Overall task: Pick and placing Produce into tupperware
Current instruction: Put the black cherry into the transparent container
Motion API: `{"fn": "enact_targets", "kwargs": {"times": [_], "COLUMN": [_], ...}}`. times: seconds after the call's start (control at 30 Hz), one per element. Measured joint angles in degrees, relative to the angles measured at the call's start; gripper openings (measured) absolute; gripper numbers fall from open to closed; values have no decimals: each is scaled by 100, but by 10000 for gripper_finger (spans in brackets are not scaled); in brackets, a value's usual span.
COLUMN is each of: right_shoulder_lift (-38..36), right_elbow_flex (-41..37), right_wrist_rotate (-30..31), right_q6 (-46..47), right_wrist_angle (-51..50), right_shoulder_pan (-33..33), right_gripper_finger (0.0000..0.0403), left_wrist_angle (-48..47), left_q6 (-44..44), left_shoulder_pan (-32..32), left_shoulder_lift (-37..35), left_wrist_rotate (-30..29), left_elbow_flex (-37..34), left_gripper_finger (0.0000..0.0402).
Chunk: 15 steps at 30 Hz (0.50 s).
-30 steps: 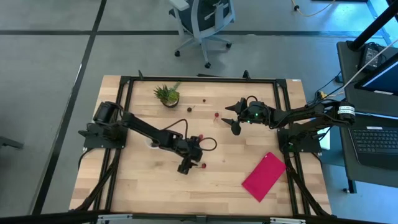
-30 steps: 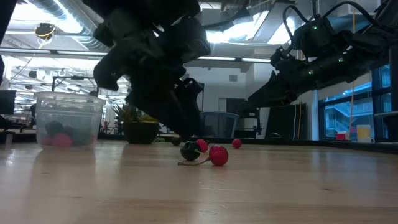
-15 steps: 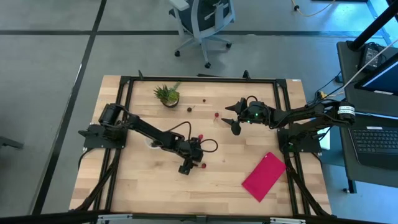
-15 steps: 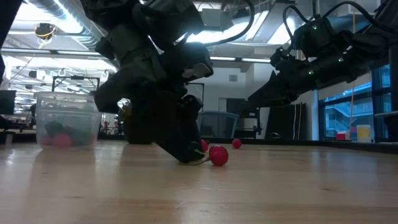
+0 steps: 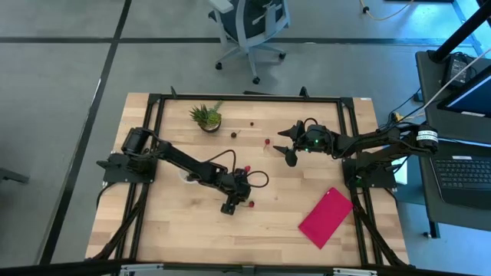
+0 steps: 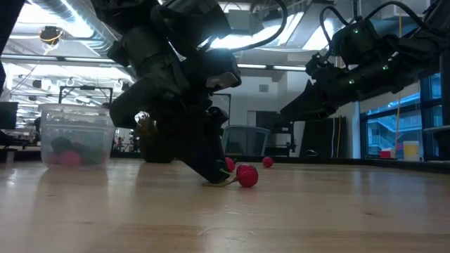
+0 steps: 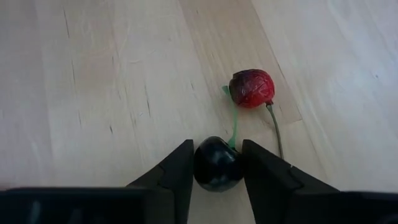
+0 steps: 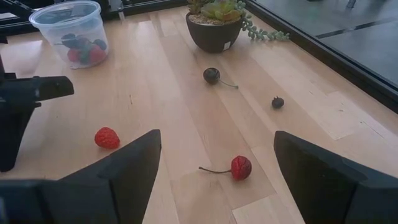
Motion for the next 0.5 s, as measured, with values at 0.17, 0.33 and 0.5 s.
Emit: {"fn": "enact_targets", "kwargs": {"times": [0.17, 0.33, 0.5], "right_shoulder_lift": [0, 0, 0], "right_elbow_flex": [0, 0, 0], "right_wrist_rotate": [0, 0, 0], "right_q6": [0, 0, 0], "right_wrist_angle": [0, -18, -33], "right_shoulder_pan": [-1, 0, 0], "right_gripper_finger": [314, 314, 314], "left_wrist_angle": [-320, -1182, -2577], "left_q6": [-3, -88, -567], "left_shoulder_pan": [8, 72, 240], "left_shoulder_lift": [-171, -767, -1702], "left_wrist_rotate": [-24, -399, -658], "left_elbow_flex": [-17, -24, -24], "left_gripper_finger": [107, 121, 110]}}
